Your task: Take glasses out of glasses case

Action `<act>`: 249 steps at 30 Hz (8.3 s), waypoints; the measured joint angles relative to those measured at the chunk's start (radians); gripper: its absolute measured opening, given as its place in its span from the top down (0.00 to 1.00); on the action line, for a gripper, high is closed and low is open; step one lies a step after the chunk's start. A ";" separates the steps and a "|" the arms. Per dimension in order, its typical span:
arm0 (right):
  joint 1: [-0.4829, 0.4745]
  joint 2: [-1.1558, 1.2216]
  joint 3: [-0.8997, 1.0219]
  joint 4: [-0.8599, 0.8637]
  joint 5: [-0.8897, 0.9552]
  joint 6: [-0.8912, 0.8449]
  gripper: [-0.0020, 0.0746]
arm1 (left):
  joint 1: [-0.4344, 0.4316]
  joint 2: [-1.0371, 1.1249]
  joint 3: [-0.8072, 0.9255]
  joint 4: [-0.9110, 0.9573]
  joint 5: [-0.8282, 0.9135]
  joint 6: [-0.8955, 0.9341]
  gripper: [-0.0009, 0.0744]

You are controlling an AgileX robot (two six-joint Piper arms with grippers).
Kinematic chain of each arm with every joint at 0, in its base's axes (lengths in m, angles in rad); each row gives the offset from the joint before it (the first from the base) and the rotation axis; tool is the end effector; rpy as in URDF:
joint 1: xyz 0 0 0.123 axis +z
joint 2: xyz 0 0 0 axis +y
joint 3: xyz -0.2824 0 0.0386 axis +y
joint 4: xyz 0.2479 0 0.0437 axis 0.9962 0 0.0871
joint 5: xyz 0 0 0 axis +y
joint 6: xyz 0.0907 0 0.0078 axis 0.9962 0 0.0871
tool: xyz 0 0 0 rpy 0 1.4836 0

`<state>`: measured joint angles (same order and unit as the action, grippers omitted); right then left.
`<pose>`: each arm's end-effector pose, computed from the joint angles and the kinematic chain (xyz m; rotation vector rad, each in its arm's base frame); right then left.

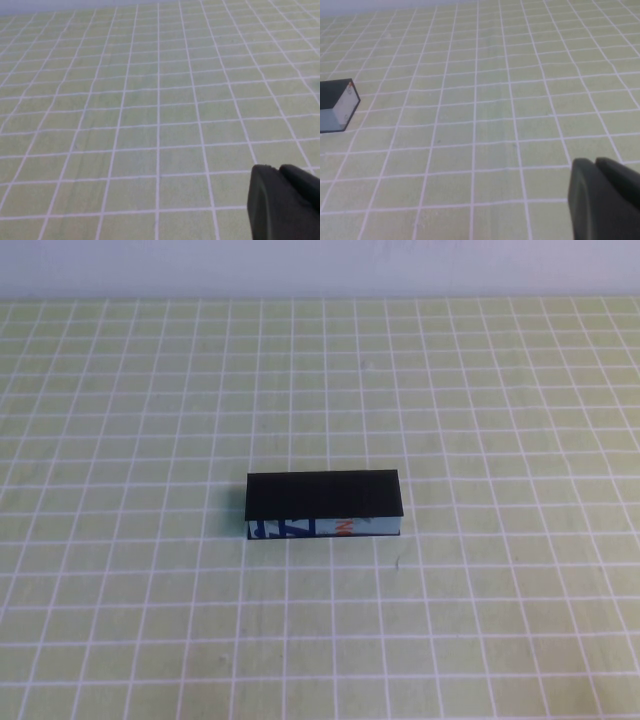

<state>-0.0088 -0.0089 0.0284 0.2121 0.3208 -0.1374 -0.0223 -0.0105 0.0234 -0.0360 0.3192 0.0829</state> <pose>0.0541 0.0056 0.1757 0.0192 1.8176 0.0996 0.0539 -0.0022 0.1770 0.0725 1.8141 0.0085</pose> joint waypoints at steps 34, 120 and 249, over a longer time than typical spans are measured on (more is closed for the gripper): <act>0.000 -0.002 0.000 0.000 0.000 0.000 1.00 | 0.000 0.629 -0.500 -0.678 0.318 0.324 0.99; 0.499 1.378 -1.153 0.261 0.460 -0.356 0.99 | -0.178 2.363 -1.825 -0.972 0.770 0.786 0.99; 0.676 1.918 -1.326 0.107 -0.209 -1.052 0.98 | -0.093 2.031 -1.102 -1.623 0.539 1.861 0.99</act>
<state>0.6670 1.9088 -1.2971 0.3195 0.1121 -1.1897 -0.1148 2.0210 -1.0783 -1.6595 0.8585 1.9442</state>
